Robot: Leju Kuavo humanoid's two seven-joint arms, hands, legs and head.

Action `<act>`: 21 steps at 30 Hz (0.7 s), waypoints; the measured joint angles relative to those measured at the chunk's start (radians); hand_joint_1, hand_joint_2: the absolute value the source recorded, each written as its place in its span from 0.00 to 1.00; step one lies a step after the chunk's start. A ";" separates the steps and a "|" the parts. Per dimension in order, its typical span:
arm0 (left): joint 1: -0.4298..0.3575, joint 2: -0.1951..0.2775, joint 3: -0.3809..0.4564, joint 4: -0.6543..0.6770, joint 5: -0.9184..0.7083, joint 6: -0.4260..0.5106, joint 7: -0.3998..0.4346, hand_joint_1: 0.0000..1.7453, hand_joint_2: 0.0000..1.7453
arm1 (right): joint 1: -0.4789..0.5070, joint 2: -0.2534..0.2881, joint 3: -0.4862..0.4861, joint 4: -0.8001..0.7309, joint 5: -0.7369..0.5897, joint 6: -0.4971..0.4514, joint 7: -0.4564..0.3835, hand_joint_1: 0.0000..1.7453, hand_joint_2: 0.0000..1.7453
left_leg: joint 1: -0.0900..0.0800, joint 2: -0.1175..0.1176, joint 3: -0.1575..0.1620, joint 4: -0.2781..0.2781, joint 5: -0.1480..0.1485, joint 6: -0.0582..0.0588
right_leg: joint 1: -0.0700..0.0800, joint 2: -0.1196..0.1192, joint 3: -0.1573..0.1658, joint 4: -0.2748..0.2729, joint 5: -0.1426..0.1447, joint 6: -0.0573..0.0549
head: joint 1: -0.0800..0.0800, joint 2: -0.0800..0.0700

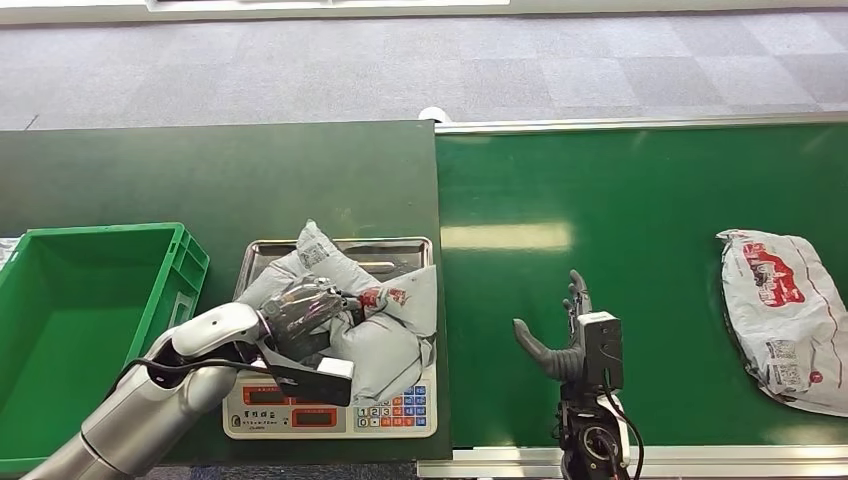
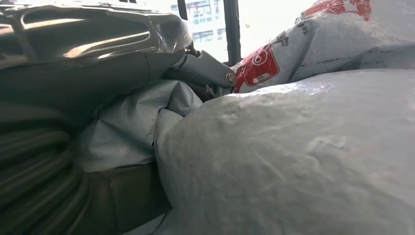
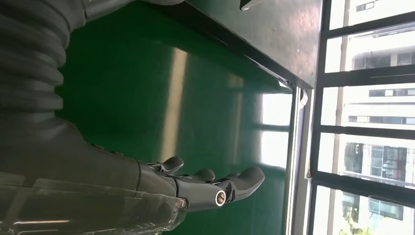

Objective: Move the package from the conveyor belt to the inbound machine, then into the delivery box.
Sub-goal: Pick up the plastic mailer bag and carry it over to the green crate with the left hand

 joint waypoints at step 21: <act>0.008 -0.138 0.121 0.013 -0.165 0.584 -0.115 1.00 1.00 | 0.017 0.003 0.001 -0.032 0.000 0.002 -0.017 0.00 1.00 | 0.000 0.000 -0.001 0.000 0.000 0.000 | 0.000 0.000 -0.001 0.000 0.000 0.000 | 0.000 0.000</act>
